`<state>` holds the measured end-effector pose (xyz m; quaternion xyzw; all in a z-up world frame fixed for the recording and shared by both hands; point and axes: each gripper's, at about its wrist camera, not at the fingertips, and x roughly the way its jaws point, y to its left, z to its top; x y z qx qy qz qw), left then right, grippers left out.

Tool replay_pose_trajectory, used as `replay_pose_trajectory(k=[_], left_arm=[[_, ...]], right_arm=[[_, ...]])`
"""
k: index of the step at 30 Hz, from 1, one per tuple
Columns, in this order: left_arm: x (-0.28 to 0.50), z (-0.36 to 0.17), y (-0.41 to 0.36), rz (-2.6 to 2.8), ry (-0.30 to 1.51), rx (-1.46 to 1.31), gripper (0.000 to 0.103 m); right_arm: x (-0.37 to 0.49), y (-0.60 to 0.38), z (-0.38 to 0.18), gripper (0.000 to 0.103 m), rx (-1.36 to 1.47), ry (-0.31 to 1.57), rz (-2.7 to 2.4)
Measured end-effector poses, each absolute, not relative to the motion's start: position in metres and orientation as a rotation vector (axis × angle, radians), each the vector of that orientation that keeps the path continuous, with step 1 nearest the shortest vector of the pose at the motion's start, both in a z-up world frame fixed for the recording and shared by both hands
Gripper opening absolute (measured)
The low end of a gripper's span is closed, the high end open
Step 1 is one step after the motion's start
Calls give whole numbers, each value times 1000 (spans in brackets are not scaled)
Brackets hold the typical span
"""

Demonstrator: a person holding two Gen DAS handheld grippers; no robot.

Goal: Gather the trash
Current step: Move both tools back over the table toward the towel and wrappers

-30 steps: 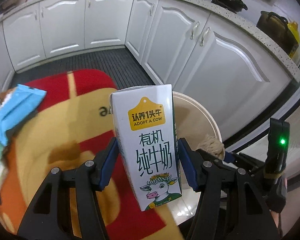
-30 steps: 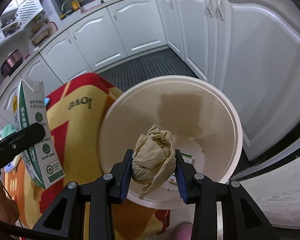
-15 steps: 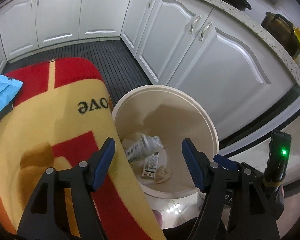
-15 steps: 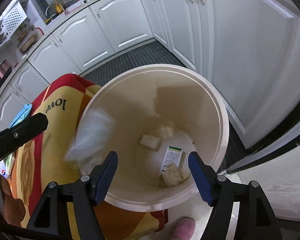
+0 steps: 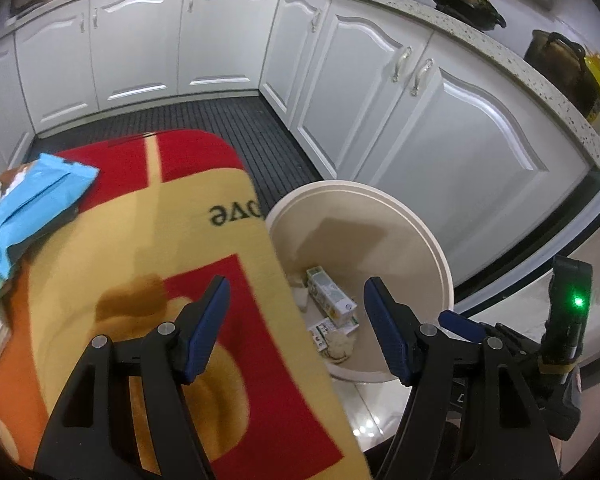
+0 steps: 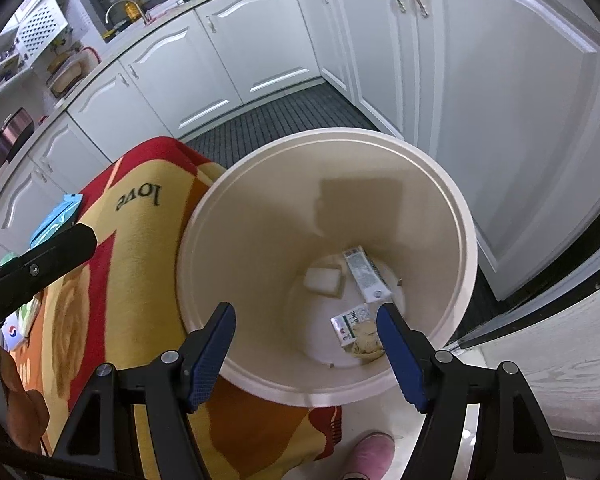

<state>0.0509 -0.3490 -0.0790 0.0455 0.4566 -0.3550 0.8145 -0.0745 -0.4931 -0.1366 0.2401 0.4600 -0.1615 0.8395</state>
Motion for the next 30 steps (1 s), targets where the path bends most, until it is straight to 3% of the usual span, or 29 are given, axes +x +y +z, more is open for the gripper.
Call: replay_pose_trajectory(k=[15,30], left_arm=[[48,-60,-255,-641,919,64,68],[76,-51,-107,-372,914,-67,68]], right_arm=[[-58,-433,-104,76,408,950,-241],[-12,-339,-94,76,352,972,-11]])
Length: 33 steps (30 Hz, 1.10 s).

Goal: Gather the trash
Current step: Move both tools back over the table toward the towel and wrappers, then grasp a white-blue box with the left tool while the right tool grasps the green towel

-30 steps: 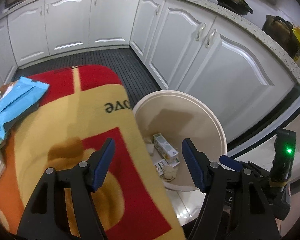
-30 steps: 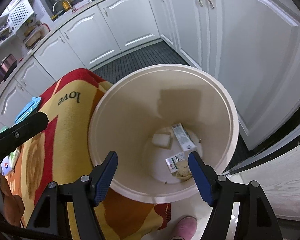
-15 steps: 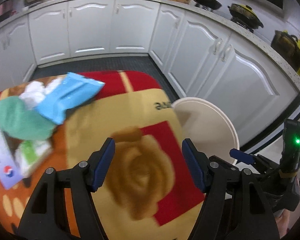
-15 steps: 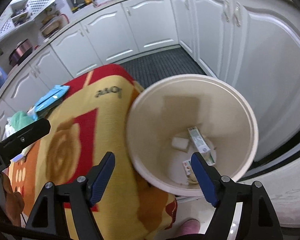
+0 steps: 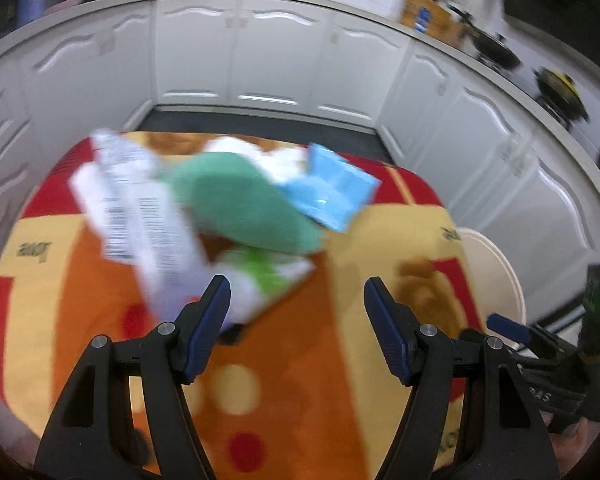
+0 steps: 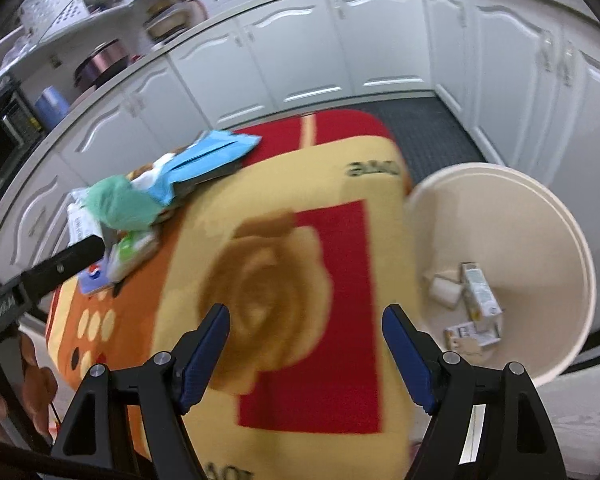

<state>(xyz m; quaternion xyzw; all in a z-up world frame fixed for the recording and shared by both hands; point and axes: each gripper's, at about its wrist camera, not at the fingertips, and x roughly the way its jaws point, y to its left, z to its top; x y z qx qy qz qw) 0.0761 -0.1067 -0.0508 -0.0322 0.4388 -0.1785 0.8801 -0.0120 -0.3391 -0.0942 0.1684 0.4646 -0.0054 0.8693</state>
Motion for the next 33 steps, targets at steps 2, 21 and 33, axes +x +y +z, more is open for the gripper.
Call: replay_pose_trajectory(k=[2,21,33], left_arm=[[81,-52,-87,-336,914,-101,68],[121,-99,-41,-307,968,-268,32],[83,-90,-8,-333,1012,-207,19]], right_arm=[[-5,-327,-94,76,342,975,14],[45,-265,-82,76,277,968,162],[122,-195,-67,84,121,903,336]])
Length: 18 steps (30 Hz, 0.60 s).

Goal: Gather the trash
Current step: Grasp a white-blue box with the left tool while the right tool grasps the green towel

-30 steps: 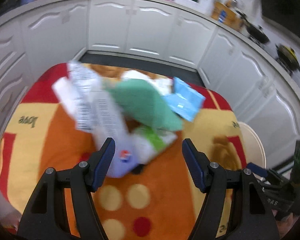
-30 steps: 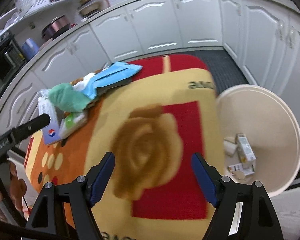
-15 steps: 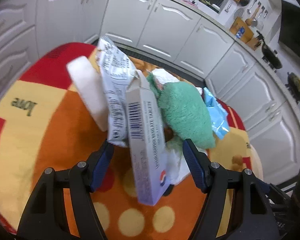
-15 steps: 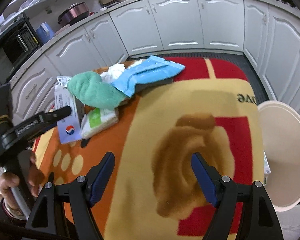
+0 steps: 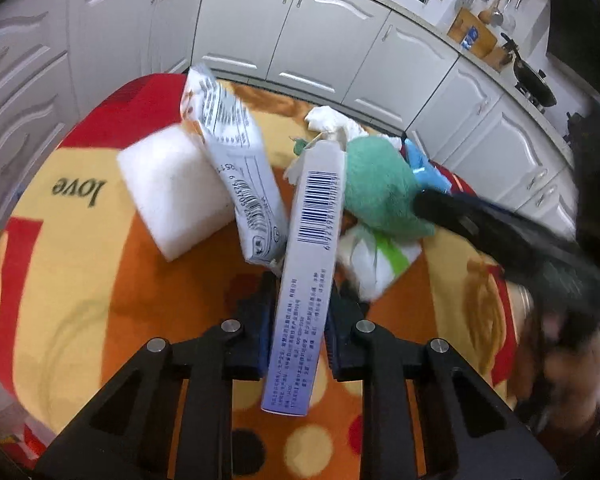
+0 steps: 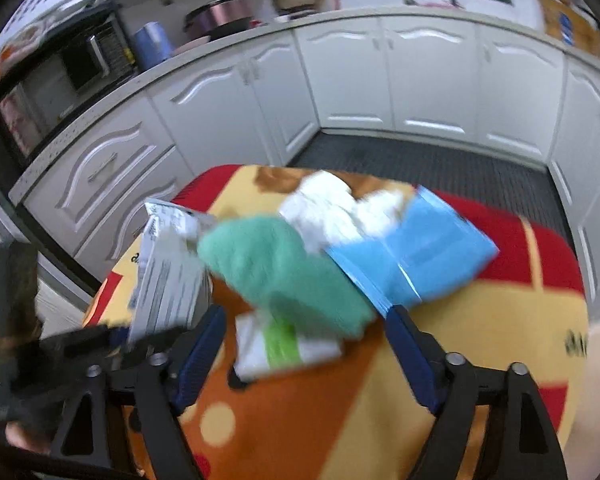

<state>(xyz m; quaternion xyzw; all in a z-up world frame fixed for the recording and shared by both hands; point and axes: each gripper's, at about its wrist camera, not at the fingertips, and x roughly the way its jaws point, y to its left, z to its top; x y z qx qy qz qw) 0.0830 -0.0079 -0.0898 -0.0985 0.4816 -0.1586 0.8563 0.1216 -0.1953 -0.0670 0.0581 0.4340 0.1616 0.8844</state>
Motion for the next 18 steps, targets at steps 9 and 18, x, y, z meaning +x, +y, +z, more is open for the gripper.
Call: replay_pose_trajectory(k=[9,18], left_arm=[[65,-88,7,-327,1003,-220,19],[56,-75,-14,-363,977,-211,16]], right_arm=[[140,-149,-95,51,-56,940,373],[81,-190,-47,40,87,824,380]])
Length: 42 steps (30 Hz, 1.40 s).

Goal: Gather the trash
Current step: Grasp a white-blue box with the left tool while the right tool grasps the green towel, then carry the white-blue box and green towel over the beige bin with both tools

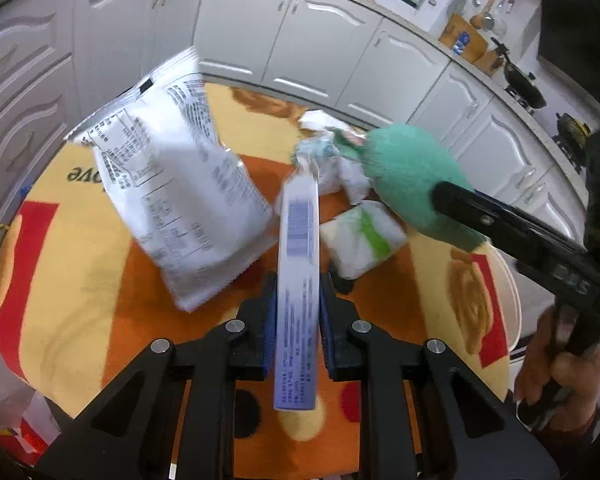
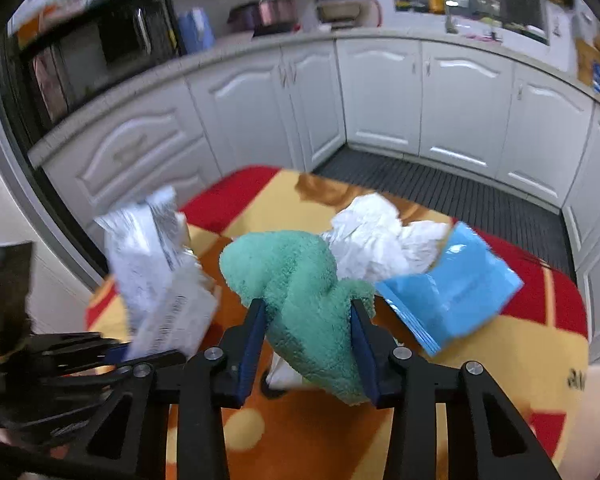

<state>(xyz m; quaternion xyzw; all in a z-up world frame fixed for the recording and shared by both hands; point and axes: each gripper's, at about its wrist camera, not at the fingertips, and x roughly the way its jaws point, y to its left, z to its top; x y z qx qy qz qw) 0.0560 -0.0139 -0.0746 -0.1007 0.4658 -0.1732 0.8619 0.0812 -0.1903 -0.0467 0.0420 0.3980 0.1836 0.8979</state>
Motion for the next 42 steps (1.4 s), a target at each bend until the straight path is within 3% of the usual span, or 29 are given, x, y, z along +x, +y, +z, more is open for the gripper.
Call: replay_pose_trajectory(k=[7,19,20,23,24,31,33,36,42], left_arm=[[45,-64,-37,-425,970,-169,16],[28,-67,-75,-474,1020,-67,16],[28,-69,-78,-466,1018,-60,16],[28,-73,-83,-453,1021,-49,17],[31,-77,-87,-457,1049,-40,17],[42,-107,-101,-428,1110,-16,17],[46,-109,-99,-432,1110,-45,17],[47,-107,-97,-442,1105,-65,16],[36,-86,-109,-473,1038,-35,16]], right_arm=[[36,-228,-40,40,177,797,319],[-5,-271,-79,36,226,947,196],[-6,-273,-80,39,239,942,189],[-6,-273,-82,86,238,941,197],[-6,-271,-82,87,225,931,199],[22,-247,-103,85,142,965,231],[28,-247,-113,57,164,986,249],[22,-253,-113,48,220,964,275],[2,-278,-91,45,269,888,232]])
